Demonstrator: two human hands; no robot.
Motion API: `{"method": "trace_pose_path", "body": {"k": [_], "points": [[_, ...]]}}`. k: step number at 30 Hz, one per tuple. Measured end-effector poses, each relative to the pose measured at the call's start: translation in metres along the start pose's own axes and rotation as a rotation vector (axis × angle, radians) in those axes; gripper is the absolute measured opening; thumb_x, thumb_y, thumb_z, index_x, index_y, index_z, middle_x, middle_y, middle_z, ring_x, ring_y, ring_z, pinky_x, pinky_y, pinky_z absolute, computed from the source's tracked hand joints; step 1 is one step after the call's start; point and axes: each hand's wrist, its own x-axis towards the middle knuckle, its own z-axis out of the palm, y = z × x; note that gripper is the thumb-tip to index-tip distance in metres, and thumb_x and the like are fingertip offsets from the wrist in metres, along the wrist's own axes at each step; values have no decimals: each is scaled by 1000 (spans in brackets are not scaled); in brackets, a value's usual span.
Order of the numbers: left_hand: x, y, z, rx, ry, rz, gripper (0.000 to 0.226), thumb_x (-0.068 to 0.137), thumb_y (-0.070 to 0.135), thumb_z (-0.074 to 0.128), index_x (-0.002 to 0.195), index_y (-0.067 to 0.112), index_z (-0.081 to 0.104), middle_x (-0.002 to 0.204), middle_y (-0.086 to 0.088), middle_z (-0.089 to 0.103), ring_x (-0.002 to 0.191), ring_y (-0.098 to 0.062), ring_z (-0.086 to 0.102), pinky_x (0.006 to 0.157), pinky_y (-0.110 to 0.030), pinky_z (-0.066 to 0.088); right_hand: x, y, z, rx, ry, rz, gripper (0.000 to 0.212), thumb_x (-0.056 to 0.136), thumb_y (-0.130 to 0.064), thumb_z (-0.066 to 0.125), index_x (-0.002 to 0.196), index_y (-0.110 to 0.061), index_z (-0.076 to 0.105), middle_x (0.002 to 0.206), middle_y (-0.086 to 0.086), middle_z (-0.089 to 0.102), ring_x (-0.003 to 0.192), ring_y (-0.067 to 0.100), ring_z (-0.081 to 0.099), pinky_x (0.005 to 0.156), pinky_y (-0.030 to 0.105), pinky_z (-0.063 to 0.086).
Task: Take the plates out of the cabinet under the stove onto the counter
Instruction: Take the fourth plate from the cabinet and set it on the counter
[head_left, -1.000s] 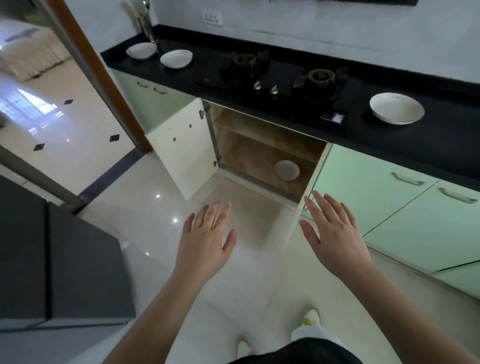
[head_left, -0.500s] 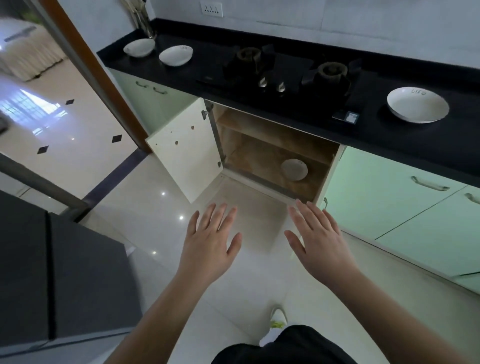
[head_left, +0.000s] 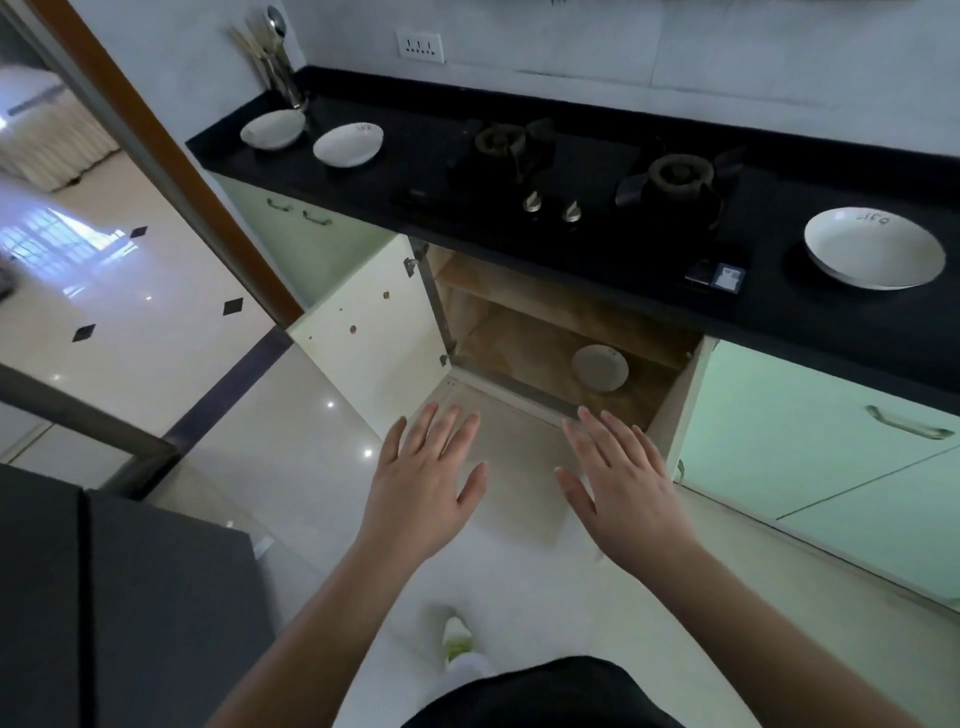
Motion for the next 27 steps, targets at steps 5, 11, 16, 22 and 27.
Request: {"method": "trace_pose_path", "body": {"k": [5,11,16,22,27], "points": [[45,-45,9,-9,-1,62,64,98,55,20,152,24,35,155,-1,41,146,-23,29,117,-46,23,46,-10,12,-61,18,67,64,98,-61,13,152,-28,19,161,-3,22,149,18,12,116,38,-1],[106,-115,20,-52,-39,175,69,99,58,7,154,24,28,158,-1,37,148,-25,25,117,-46,22,103,-46,20,-69,60,191,62,99,-59,14,152,-26,21,160,-3,23,149,18,12,117,39,3],[165,-150,14,-68,-33,314,70,99,61,1,154,27,26,159,1,33,149,-23,22,118,-44,17,136,-70,16,-76,114,292,61,100,-57,17,150,-24,27,158,-2,30,147,19,20,116,38,7],[220,-156,15,-72,-55,402,68,98,60,6,157,28,18,163,3,23,151,-20,11,120,-44,11,158,-61,13,-92,117,380,59,101,-54,23,150,-23,27,158,-1,31,146,20,22,117,36,8],[259,-147,21,-26,-123,430,63,101,55,14,158,28,11,165,4,15,152,-19,4,122,-42,8,178,-37,16,-50,129,418,58,100,-51,28,148,-20,34,154,1,37,144,22,28,117,39,16]]}}
